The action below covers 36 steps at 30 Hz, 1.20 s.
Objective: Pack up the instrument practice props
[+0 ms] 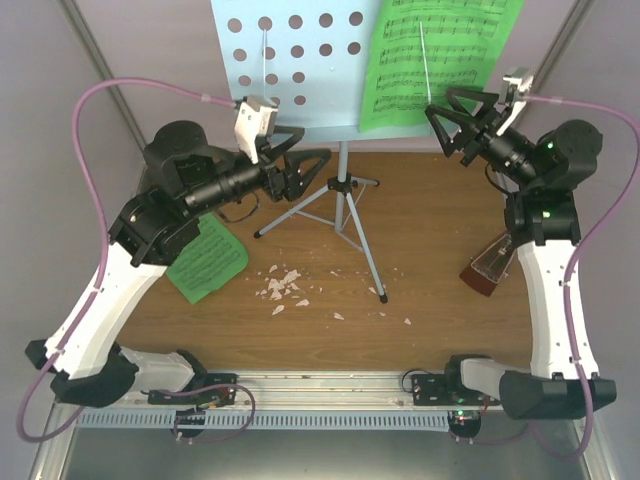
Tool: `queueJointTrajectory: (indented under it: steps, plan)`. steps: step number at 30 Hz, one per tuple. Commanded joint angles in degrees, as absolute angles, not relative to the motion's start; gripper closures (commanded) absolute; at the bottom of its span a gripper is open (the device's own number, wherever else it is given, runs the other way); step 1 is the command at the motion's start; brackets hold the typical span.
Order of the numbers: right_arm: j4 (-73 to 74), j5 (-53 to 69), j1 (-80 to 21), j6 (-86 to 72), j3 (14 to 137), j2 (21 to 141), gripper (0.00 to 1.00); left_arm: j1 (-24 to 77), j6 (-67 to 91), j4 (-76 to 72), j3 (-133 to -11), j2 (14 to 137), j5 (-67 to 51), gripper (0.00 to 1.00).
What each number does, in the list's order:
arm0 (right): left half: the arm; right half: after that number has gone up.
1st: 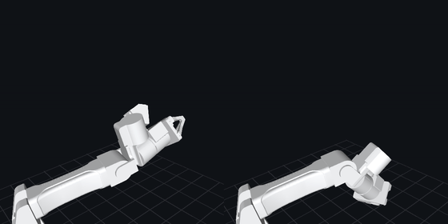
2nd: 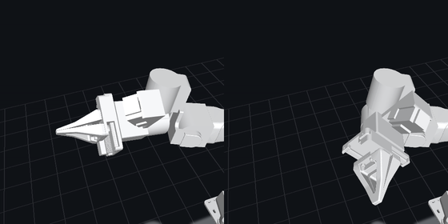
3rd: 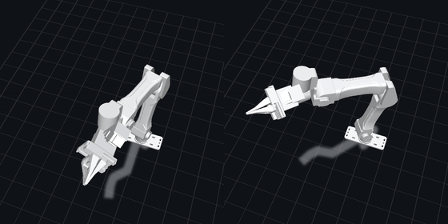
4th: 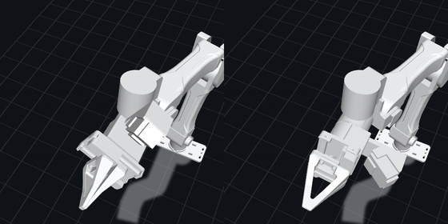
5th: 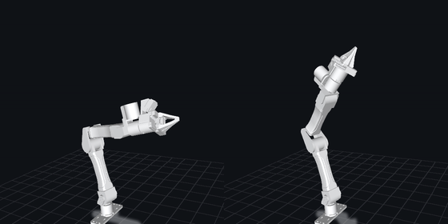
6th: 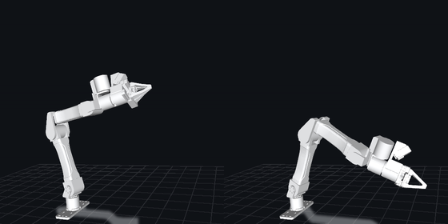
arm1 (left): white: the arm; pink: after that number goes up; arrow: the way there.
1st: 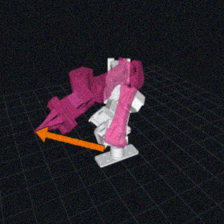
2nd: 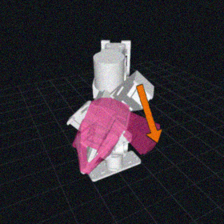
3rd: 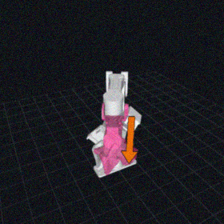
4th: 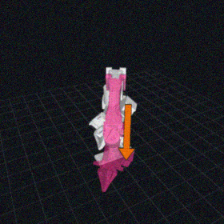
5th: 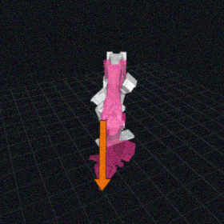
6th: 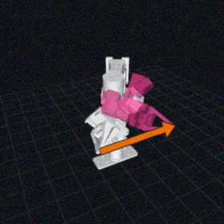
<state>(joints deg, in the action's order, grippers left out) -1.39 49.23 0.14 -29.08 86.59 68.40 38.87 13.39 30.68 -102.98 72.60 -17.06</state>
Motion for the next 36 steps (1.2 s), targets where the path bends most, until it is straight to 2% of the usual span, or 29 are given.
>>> queueJointTrajectory:
  steps: [1,7,13,18,24,31,36]
  plan:
    - [-0.4,47.8,-2.3,-27.2,90.5,70.5,0.31,40.6,12.6,29.7,-109.1,76.7,-13.4,0.2]
    - [-1.0,47.6,-4.3,-26.8,92.8,73.7,0.41,45.4,11.5,29.2,-112.6,79.6,-5.5,0.2]
    - [-1.5,46.5,-5.1,-26.8,93.7,75.3,0.49,45.9,10.9,29.2,-112.9,78.9,-1.2,0.17]
    - [-2.2,42.6,-5.1,-26.9,92.2,74.7,0.66,45.9,10.0,31.8,-117.8,83.5,1.2,0.18]
    - [-3.1,42.0,-5.2,-27.1,92.0,74.8,0.75,45.1,9.9,32.1,-124.0,89.7,1.7,0.18]
    - [-2.7,41.0,-5.2,-26.6,91.9,75.0,0.81,39.5,15.4,29.3,-124.4,92.6,-10.5,0.24]
    - [-2.7,40.6,-5.1,-26.7,91.3,74.9,0.82,39.1,15.9,29.2,-125.8,95.2,-12.9,0.27]
